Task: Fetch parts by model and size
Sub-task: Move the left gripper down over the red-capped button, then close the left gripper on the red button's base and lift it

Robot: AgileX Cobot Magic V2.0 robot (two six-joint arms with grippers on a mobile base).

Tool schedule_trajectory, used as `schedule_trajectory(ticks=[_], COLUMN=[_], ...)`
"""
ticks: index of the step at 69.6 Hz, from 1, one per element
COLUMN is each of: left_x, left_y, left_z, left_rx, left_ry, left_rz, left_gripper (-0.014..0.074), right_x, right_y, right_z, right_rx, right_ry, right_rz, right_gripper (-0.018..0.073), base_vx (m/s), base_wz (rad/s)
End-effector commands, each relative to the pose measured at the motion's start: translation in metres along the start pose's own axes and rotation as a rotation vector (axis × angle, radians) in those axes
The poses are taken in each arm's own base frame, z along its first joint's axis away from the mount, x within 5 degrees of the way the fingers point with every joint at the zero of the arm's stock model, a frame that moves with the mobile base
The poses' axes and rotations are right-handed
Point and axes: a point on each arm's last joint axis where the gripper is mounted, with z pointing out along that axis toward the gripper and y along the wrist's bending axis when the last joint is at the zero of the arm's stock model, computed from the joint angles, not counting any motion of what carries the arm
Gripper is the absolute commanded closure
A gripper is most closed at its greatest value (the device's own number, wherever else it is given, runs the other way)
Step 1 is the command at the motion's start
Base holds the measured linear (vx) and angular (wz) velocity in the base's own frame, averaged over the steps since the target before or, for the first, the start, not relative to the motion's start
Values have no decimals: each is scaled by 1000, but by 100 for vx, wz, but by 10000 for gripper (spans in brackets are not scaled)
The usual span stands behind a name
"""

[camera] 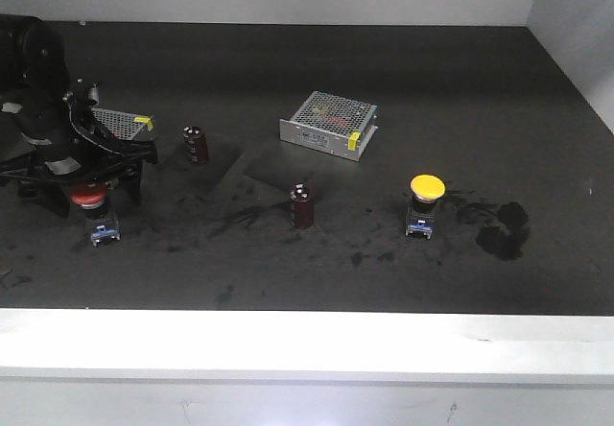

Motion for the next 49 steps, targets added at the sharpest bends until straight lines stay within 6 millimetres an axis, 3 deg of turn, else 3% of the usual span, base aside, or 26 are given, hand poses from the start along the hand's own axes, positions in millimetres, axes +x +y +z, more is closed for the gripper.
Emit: schedule_trajectory(ticks=[1,29,38,49], left_x=[-1,2,3,3], left_y=[-1,-4,-6,-6], left_z=[-26,-26,-27,-27], left_rx=[19,53,71,74], left_ry=[-79,-42,-36,-36], left_rz=[-21,-42,-49,-49], left_gripper=[7,38,132,323], right_x=[-16,-15,-15,-15], right_y=[2,2,2,2], right_z=[-3,-3,-2,-2], right_rx=[-10,-10,-9,-9], right_ry=[-101,-100,-96,-95], right_rz=[-6,-6,-6,-6], right_gripper=[-35,-35,-35,-35], base_vx=[0,0,0,0], base_wz=[0,0,0,0])
